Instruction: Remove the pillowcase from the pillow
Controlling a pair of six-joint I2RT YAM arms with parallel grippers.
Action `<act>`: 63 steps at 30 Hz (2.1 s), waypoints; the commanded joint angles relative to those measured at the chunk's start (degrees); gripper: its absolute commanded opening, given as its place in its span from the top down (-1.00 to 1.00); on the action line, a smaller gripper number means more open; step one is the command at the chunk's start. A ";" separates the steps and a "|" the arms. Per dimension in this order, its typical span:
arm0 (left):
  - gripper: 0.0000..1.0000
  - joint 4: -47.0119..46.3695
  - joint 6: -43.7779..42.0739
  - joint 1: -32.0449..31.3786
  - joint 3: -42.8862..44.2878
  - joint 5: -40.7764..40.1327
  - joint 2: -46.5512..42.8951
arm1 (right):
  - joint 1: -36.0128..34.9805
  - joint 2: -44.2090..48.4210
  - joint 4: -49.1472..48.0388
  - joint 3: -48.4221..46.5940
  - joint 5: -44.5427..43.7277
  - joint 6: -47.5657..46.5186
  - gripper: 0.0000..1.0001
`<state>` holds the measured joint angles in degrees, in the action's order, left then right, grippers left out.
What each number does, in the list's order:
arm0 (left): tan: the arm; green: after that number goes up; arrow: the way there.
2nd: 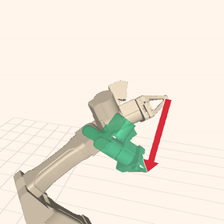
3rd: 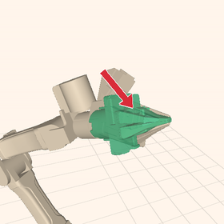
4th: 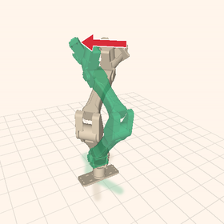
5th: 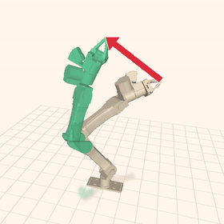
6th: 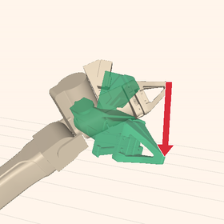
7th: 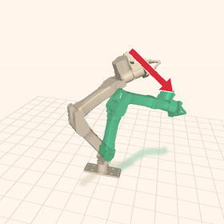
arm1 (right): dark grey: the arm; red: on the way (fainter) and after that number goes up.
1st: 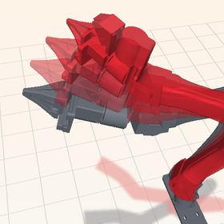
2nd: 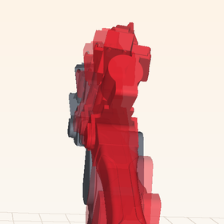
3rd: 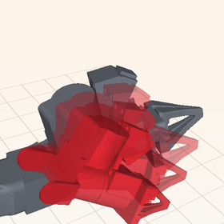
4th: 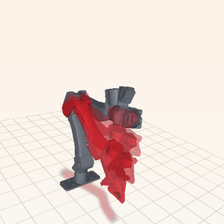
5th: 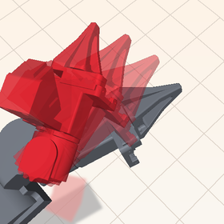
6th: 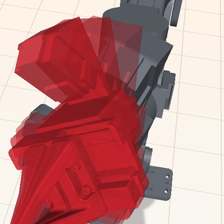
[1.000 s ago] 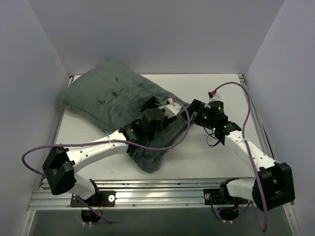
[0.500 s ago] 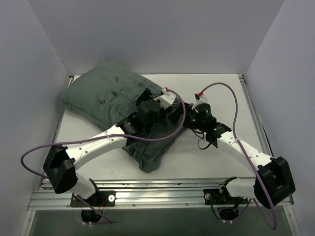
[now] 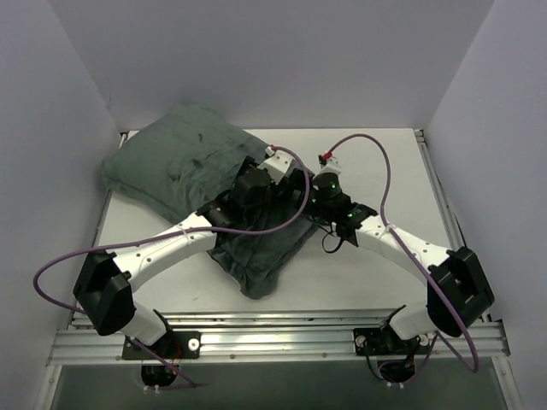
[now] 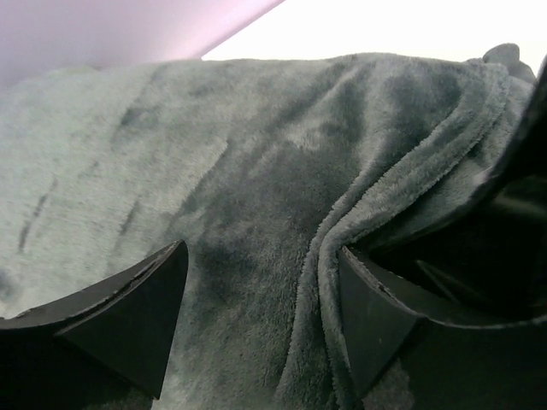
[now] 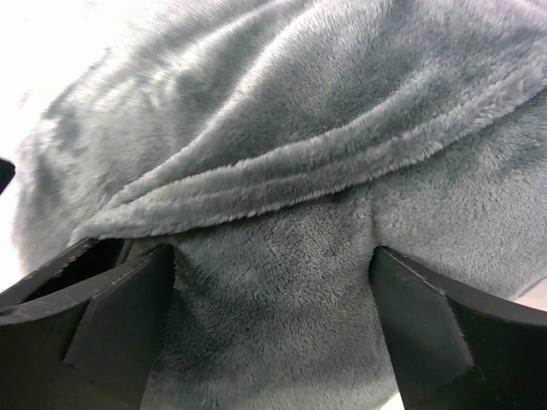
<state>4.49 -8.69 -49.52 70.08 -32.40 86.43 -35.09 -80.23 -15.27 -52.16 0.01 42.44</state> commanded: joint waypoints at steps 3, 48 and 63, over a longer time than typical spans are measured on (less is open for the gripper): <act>-0.34 1.04 6.92 2.32 -1.26 1.29 -0.74 | -2.61 -5.63 0.05 -1.81 -4.66 2.12 -0.62; 0.78 16.34 28.20 17.09 -10.94 9.46 -8.48 | 28.77 11.75 17.70 6.74 10.82 -9.30 -0.02; 0.77 19.15 27.32 16.21 -10.49 8.32 -10.23 | 16.73 -1.33 17.73 -15.32 7.82 -13.60 -0.80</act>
<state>14.57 21.10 -34.48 60.29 -19.11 76.66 -14.68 -80.09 1.65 -62.37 10.72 31.03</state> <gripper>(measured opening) 0.121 0.894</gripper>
